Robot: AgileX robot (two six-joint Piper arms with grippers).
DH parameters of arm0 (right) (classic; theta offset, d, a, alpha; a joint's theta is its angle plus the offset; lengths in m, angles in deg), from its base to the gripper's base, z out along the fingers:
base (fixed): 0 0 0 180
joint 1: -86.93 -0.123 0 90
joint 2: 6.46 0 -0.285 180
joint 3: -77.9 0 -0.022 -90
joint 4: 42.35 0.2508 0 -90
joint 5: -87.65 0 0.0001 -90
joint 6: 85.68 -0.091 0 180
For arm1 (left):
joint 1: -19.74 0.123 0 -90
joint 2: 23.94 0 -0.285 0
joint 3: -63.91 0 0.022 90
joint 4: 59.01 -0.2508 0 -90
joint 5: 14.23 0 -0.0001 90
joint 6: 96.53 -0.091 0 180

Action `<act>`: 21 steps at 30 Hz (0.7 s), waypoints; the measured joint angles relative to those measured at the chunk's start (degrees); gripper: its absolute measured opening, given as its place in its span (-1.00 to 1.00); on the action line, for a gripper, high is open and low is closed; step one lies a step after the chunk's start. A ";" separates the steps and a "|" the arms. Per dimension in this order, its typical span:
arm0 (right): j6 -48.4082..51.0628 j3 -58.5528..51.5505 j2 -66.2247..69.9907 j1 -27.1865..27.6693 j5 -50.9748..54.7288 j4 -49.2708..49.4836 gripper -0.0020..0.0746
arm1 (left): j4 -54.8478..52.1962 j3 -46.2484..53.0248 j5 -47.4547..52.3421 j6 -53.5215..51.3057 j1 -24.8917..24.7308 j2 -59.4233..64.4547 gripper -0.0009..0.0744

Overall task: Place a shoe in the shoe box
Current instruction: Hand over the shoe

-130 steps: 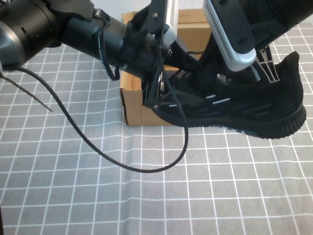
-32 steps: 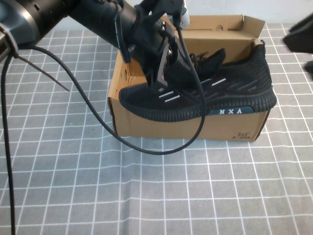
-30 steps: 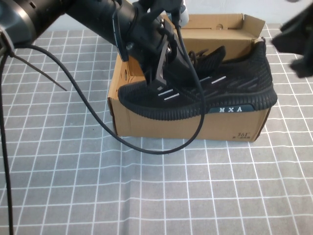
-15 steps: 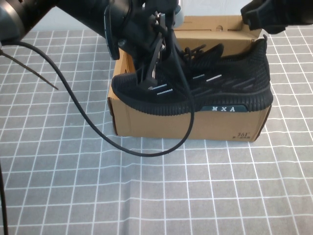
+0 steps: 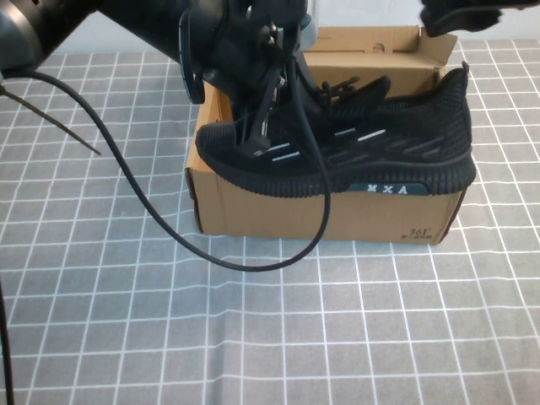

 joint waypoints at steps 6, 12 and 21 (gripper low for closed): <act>0.07 1.85 5.09 0.00 0.38 7.89 -0.27 | 1.57 0.00 0.00 -0.03 0.00 0.00 -0.92; 0.07 1.85 7.00 0.00 0.38 14.93 -0.27 | -0.49 0.00 0.00 -0.03 0.00 0.00 -0.92; 0.10 1.85 7.06 0.00 0.38 5.87 -0.32 | -1.19 0.00 0.00 -0.03 0.00 0.00 -0.92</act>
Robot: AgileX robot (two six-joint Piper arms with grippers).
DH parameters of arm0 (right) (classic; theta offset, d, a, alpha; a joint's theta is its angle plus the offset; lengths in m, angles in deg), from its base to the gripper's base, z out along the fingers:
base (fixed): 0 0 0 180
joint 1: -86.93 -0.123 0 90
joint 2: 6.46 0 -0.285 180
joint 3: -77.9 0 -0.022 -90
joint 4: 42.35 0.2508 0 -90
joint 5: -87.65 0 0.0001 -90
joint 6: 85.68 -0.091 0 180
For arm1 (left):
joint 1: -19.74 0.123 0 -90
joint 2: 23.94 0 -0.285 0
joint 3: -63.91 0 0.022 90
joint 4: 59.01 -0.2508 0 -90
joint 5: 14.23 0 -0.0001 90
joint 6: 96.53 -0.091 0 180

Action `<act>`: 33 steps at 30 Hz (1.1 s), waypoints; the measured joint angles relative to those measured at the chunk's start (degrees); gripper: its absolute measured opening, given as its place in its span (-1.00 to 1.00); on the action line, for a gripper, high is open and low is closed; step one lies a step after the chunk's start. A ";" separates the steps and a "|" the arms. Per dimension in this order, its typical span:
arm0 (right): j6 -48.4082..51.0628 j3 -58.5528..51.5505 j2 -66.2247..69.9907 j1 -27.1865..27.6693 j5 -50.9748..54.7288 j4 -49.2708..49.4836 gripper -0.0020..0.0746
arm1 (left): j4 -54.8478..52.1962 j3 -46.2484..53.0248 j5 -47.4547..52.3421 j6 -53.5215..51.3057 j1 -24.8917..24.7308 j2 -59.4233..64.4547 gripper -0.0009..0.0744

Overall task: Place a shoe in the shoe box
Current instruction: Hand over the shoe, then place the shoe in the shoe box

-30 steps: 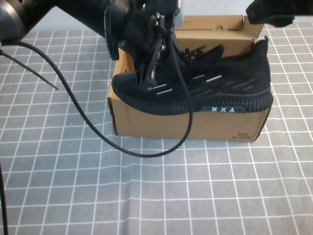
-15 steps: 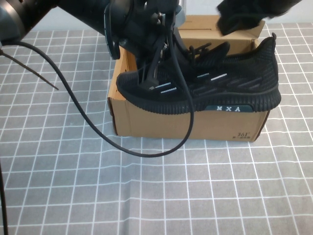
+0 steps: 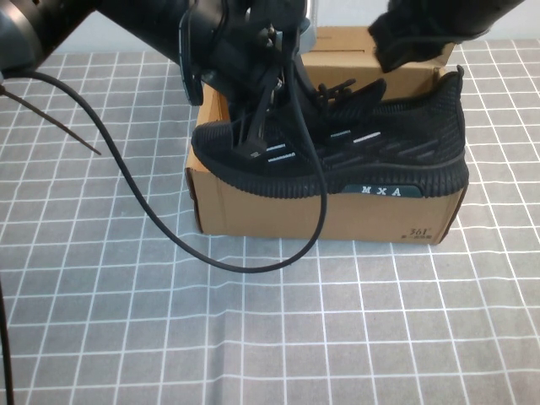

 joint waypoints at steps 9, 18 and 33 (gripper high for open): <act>1.44 0.00 0.00 0.00 0.00 -7.45 -0.41 | -1.15 0.00 0.00 0.00 0.00 0.00 -0.92; 6.11 0.00 0.00 0.00 0.00 -7.80 -0.41 | -2.10 0.00 -2.24 0.10 0.00 -0.07 -0.92; 19.10 0.00 0.00 0.00 0.00 -9.12 -0.41 | -2.10 0.00 -9.17 -1.07 0.00 0.89 -0.92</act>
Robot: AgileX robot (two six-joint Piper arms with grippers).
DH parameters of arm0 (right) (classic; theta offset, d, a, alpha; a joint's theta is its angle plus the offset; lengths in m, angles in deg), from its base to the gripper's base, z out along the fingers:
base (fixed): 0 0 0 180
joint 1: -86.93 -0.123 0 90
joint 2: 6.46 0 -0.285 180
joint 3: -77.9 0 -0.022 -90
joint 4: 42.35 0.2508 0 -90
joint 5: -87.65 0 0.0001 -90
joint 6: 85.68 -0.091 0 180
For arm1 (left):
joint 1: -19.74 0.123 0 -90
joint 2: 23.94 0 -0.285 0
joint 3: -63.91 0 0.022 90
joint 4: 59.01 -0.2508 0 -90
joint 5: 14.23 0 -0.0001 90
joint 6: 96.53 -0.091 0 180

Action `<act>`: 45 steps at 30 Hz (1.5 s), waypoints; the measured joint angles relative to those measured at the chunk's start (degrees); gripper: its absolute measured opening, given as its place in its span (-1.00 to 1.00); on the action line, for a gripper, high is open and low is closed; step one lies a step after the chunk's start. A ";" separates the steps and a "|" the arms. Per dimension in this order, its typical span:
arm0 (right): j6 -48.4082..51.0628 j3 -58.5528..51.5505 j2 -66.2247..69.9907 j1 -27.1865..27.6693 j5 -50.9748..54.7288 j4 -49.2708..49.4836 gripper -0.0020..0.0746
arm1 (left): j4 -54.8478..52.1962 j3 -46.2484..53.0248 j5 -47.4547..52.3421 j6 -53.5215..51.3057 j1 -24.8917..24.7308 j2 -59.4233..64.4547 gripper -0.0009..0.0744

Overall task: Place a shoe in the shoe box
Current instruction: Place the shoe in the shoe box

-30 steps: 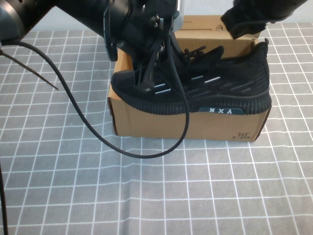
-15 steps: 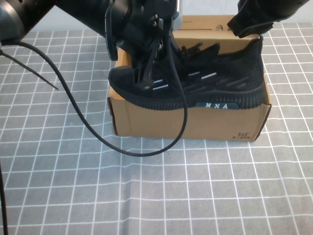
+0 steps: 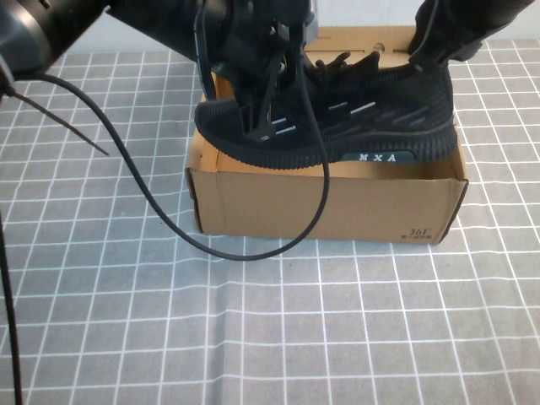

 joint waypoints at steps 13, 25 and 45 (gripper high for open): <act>0.03 0.00 -2.07 0.00 0.00 -0.33 -0.96 | 0.61 0.00 -13.85 -8.52 0.00 6.80 -0.93; 0.03 0.00 -4.25 0.00 0.00 -0.43 -0.99 | 2.56 0.00 -19.33 -14.53 0.00 11.53 -0.93; 0.03 0.00 -4.37 0.00 0.09 -1.09 -0.99 | 8.98 0.00 -23.20 -24.49 0.00 16.80 -0.93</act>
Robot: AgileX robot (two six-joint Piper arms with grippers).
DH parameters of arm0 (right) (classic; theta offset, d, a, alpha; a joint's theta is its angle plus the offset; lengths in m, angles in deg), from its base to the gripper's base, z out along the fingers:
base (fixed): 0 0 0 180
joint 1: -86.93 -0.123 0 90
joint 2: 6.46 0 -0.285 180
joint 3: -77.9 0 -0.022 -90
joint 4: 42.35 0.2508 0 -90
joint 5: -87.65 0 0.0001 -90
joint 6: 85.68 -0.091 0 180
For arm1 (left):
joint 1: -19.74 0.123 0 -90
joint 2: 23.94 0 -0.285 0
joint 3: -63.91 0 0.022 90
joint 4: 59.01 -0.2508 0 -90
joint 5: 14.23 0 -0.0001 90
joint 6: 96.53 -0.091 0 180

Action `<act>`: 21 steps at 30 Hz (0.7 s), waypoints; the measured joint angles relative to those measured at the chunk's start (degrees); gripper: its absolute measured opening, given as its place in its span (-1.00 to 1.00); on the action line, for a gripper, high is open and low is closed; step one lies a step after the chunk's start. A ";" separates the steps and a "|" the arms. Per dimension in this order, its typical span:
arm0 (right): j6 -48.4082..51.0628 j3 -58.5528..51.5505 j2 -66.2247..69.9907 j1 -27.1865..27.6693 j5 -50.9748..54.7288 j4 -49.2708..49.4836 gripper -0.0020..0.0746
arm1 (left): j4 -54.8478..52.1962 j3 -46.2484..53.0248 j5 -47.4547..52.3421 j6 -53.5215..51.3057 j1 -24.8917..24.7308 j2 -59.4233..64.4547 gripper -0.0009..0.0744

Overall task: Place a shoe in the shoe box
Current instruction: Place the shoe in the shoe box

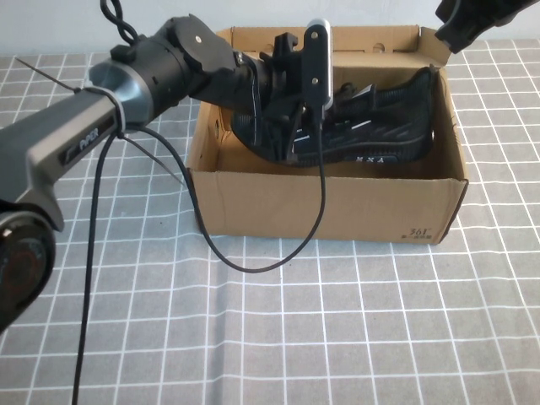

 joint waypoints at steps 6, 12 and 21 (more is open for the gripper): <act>0.00 0.00 0.00 0.00 0.00 0.00 -0.99 | 2.31 0.00 -1.77 -1.87 0.30 1.34 -0.93; 0.00 0.00 0.00 0.00 0.00 0.00 -0.99 | 5.94 0.00 -2.50 -5.09 0.59 2.56 -0.93; 0.09 0.00 0.00 0.00 0.00 0.59 -0.99 | 7.64 0.00 -3.20 -7.50 1.56 4.61 -0.93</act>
